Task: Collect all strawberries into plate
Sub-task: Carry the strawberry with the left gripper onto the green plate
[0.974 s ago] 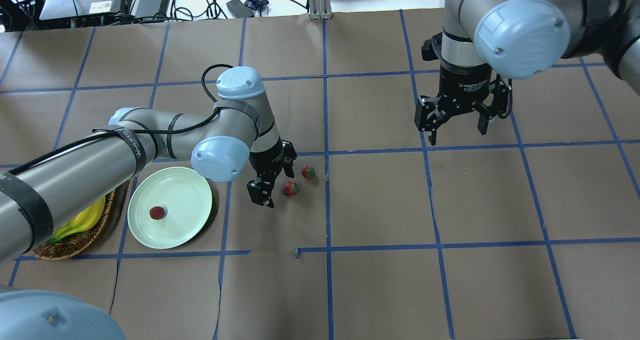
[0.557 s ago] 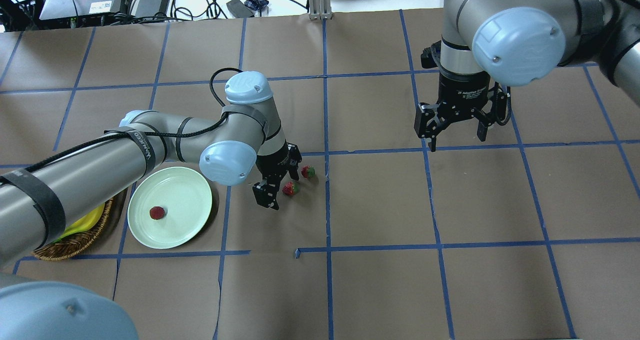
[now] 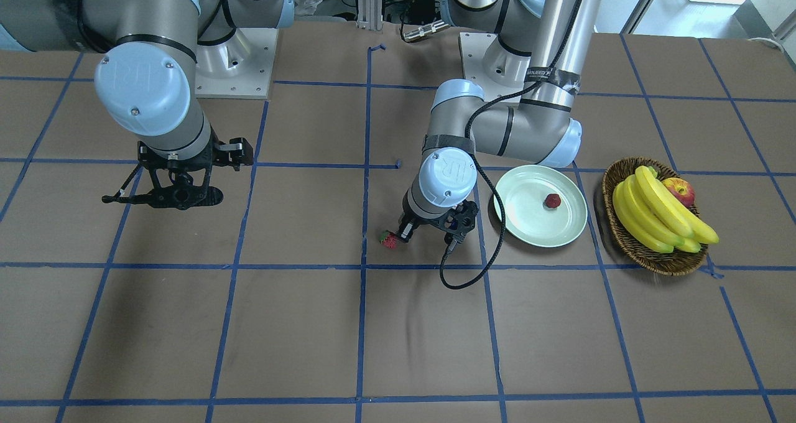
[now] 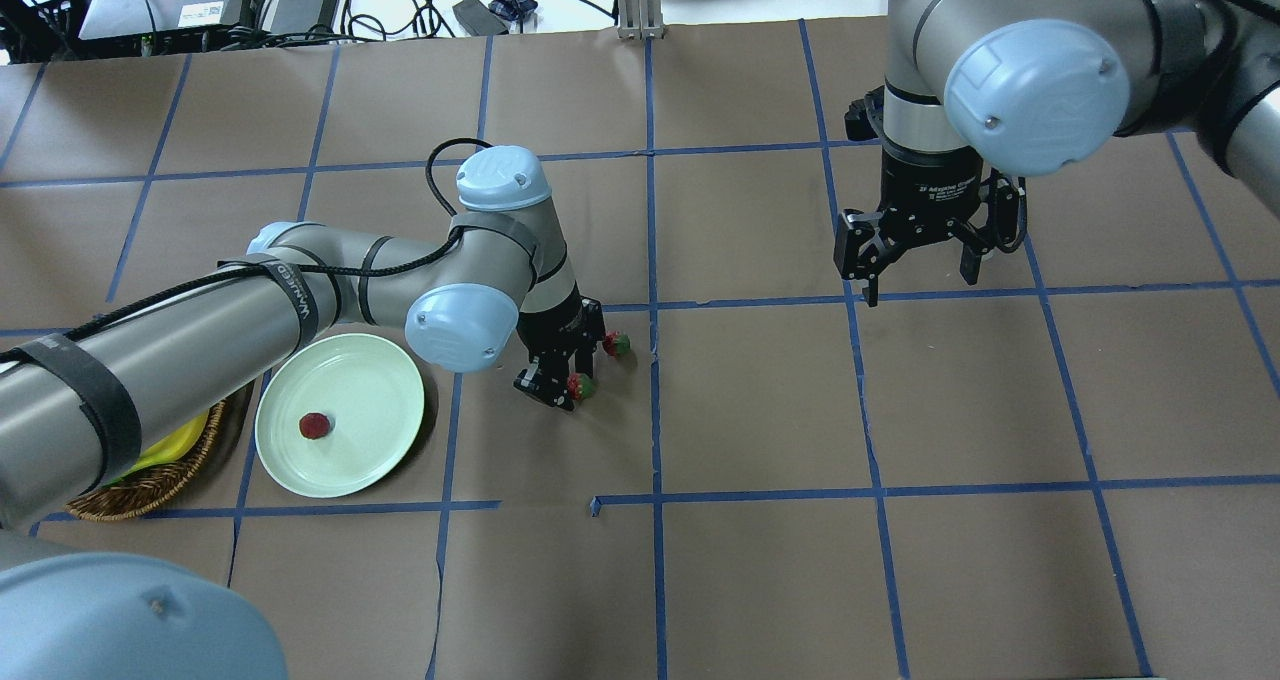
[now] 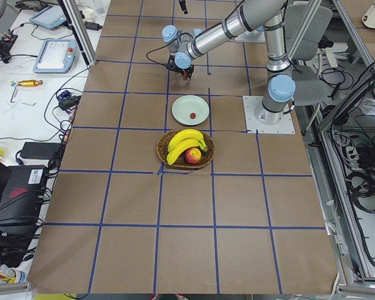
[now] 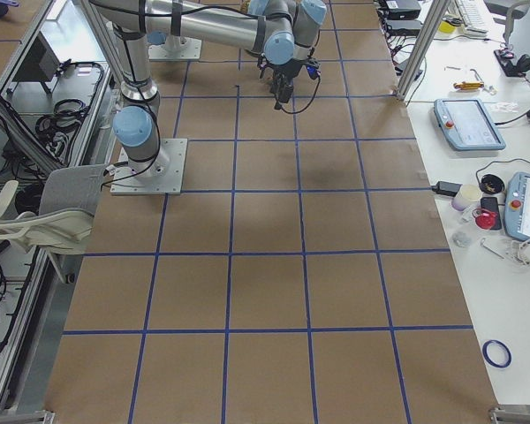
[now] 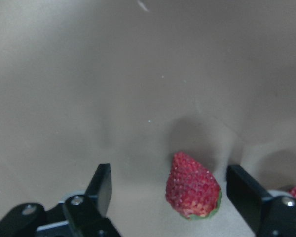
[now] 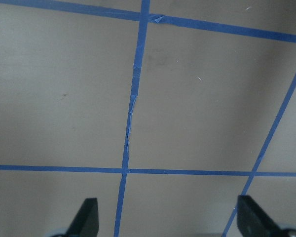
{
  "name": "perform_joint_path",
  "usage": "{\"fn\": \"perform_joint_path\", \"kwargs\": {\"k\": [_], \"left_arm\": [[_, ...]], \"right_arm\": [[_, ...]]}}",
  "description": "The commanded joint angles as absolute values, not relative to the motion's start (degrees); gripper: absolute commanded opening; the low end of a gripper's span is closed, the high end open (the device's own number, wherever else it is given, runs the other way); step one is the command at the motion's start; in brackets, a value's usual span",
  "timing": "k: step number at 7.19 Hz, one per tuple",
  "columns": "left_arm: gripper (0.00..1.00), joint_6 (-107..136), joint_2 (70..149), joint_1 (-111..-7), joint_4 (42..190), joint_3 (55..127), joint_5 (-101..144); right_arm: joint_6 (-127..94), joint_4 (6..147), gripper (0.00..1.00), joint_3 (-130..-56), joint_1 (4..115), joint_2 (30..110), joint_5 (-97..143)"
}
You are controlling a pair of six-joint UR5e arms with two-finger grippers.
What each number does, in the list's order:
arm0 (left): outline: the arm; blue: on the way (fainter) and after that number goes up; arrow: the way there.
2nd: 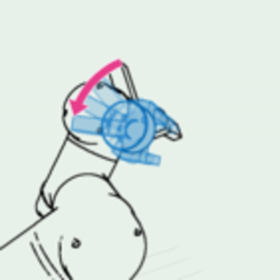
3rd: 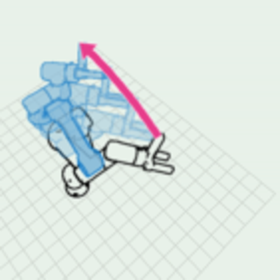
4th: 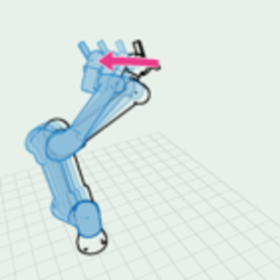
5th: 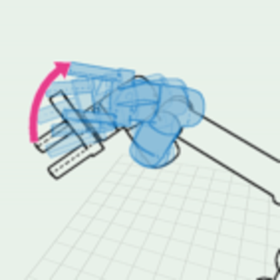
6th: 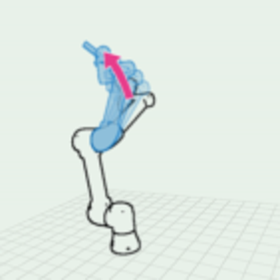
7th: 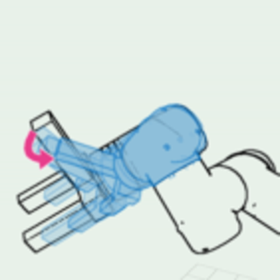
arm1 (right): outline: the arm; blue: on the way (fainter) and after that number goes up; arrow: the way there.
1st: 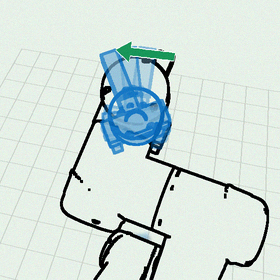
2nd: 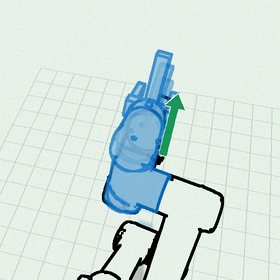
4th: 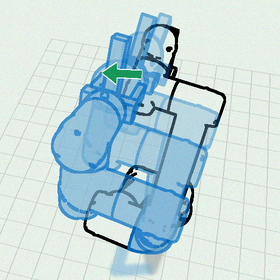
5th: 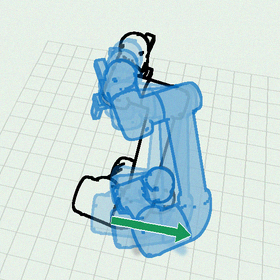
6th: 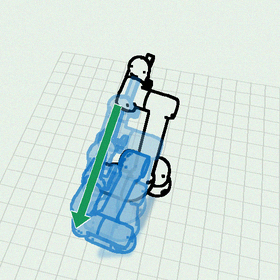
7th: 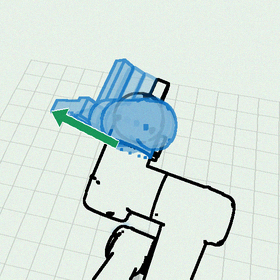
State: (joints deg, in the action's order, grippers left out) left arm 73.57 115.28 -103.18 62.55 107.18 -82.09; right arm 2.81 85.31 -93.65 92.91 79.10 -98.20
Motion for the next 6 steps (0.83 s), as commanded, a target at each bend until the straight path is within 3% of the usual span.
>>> {"fn": "perform_joint_path", "kwargs": {"k": [1, 4, 6], "left_arm": [[0.00, 72.8, 114.6, -103.2, 62.7, 106.7, -82.7], [0.00, 59.3, 112.6, -101.5, 71.9, 101.0, -89.4], [0.00, 46.8, 111.9, -96.4, 73.8, 101.6, -96.0]], "right_arm": [[2.8, 85.3, 1.00, -93.6, 92.9, 79.1, -98.3], [2.8, 85.3, 1.00, -93.7, 92.9, 79.1, -98.3], [2.8, 85.3, 1.00, -93.7, 92.9, 79.1, -98.2]]}}
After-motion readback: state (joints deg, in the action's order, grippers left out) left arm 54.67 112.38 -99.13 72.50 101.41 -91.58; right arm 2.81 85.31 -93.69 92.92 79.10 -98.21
